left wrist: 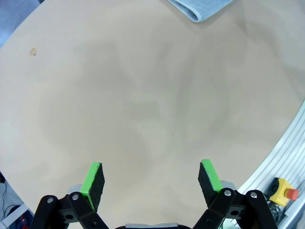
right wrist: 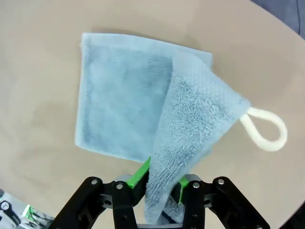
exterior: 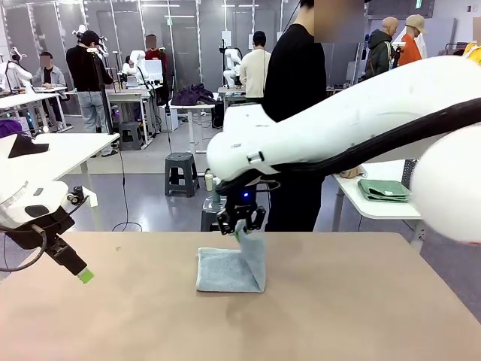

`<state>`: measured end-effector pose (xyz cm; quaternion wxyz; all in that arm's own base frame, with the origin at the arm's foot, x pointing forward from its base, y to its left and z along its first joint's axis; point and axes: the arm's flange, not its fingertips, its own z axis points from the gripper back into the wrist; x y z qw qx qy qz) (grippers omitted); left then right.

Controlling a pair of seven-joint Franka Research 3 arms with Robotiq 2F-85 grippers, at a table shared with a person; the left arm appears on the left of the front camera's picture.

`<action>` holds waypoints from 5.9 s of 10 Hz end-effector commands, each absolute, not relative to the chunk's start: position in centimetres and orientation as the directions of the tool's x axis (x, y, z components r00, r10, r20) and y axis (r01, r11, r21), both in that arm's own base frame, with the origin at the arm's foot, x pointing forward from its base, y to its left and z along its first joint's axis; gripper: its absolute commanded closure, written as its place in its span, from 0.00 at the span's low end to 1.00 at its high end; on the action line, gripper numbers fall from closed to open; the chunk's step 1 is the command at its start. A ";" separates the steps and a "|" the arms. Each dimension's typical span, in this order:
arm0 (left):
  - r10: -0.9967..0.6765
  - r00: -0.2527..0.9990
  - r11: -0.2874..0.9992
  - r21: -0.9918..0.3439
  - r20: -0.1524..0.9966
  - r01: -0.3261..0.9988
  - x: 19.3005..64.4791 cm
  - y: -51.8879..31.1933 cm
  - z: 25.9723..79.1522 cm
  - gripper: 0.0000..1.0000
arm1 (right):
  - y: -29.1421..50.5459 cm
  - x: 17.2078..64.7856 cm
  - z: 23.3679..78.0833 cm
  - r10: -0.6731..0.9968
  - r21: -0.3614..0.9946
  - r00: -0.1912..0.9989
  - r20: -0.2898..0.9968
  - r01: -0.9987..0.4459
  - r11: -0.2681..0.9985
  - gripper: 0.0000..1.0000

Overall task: Fold the towels and place them in the basket.
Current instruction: When a person lays out a Towel with hook on the table, fold it in half twice, then place the folded Towel with hook on the right side of the table.

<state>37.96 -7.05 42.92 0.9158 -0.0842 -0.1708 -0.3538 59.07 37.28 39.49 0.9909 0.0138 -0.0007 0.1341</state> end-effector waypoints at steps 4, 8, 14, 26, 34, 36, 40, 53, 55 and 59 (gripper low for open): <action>-0.615 0.697 0.743 -0.025 0.368 0.669 38.2 -7.2 43.0 0.00 | 44.9 60.3 35.3 0.220 -0.032 0.975 -0.003 -0.220 0.975 1.00; -0.615 0.697 0.743 -0.025 0.368 0.669 38.2 -7.2 43.0 0.00 | 46.3 60.6 34.5 0.181 -0.035 0.983 0.007 -0.181 0.983 1.00; -0.615 0.697 0.743 -0.025 0.368 0.669 38.2 -7.2 43.0 0.00 | 45.5 59.7 36.3 0.209 0.035 0.977 0.043 -0.211 0.977 0.00; -0.615 0.697 0.743 -0.025 0.368 0.669 38.2 -7.2 43.0 0.00 | 44.9 60.2 38.7 0.195 0.073 0.977 0.084 -0.202 0.977 0.00; -0.615 0.697 0.743 -0.025 0.368 0.669 38.2 -7.2 43.0 0.00 | 44.9 60.2 38.7 0.195 0.073 0.977 0.084 -0.202 0.977 0.00; -0.615 0.697 0.743 -0.025 0.368 0.669 38.2 -7.2 43.0 0.00 | 43.6 58.2 39.6 0.188 0.112 0.979 0.083 -0.196 0.974 0.00; -0.615 0.697 0.743 -0.025 0.368 0.669 38.2 -7.2 43.0 0.00 | 34.1 55.5 40.9 0.160 0.344 0.985 0.063 -0.172 0.923 0.00; -0.615 0.697 0.743 -0.025 0.368 0.669 38.2 -7.2 43.0 0.00 | 26.0 61.3 27.2 0.108 0.695 0.994 -0.003 -0.076 0.715 0.00; -0.615 0.697 0.743 -0.025 0.368 0.669 38.2 -7.2 43.0 0.00 | 26.4 61.5 26.8 0.114 0.708 0.993 0.000 -0.081 0.701 0.00; -0.615 0.697 0.743 -0.025 0.368 0.669 38.2 -7.2 43.0 0.00 | 28.3 61.1 26.9 0.132 0.734 0.991 0.004 -0.092 0.673 0.00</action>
